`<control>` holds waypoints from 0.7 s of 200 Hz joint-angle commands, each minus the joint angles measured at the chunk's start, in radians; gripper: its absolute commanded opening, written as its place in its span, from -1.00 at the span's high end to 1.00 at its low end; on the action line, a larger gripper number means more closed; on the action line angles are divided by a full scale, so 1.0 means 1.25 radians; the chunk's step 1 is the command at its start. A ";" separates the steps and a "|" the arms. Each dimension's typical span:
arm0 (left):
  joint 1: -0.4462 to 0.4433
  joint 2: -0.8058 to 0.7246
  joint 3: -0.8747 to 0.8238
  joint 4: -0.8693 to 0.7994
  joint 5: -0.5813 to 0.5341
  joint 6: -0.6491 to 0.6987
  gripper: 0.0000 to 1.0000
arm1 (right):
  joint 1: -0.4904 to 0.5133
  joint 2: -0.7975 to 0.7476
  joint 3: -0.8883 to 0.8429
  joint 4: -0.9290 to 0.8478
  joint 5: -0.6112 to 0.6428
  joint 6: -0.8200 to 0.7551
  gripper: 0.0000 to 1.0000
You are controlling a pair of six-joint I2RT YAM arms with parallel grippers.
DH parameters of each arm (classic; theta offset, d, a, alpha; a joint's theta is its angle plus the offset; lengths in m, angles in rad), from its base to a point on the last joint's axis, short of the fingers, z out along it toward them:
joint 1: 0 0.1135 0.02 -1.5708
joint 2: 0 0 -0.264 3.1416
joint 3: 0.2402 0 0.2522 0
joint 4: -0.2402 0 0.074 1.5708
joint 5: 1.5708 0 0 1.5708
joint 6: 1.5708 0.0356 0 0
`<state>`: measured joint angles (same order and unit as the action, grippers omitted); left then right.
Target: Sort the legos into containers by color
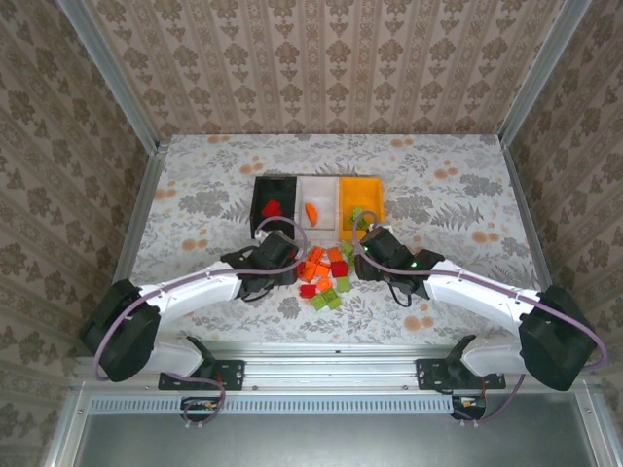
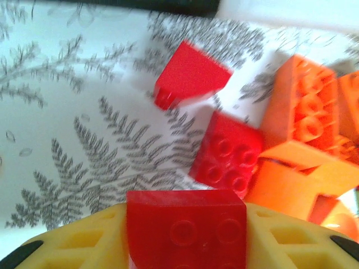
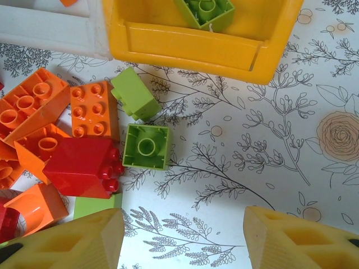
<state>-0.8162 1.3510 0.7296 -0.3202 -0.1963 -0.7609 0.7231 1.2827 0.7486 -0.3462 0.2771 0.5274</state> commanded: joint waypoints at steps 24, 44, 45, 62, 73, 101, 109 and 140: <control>0.098 0.051 0.150 -0.050 -0.006 0.125 0.04 | 0.005 0.007 0.006 0.000 0.000 0.004 -0.19; 0.160 0.105 0.241 -0.051 0.012 0.179 0.03 | 0.004 0.008 0.006 0.000 0.002 0.000 -0.19; 0.164 0.110 0.247 -0.052 0.013 0.182 0.03 | 0.004 0.008 0.006 0.000 0.002 0.000 -0.19; 0.207 0.188 0.334 -0.070 0.031 0.210 0.04 | 0.004 0.008 0.005 -0.001 0.007 -0.004 -0.19; 0.228 0.237 0.385 -0.073 0.039 0.224 0.03 | 0.004 0.009 0.004 -0.002 0.012 -0.008 -0.19; 0.264 0.348 0.480 -0.073 0.084 0.236 0.03 | 0.004 0.013 0.007 -0.005 0.012 -0.016 -0.19; 0.273 0.380 0.501 -0.080 0.092 0.238 0.03 | 0.004 0.016 0.009 -0.007 0.009 -0.018 -0.19; 0.284 0.444 0.554 -0.076 0.121 0.251 -0.16 | 0.005 0.016 0.013 -0.011 0.001 -0.019 -0.20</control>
<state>-0.4690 1.8759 1.3670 -0.3771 -0.1005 -0.4877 0.7238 1.2942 0.7490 -0.3466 0.2771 0.5198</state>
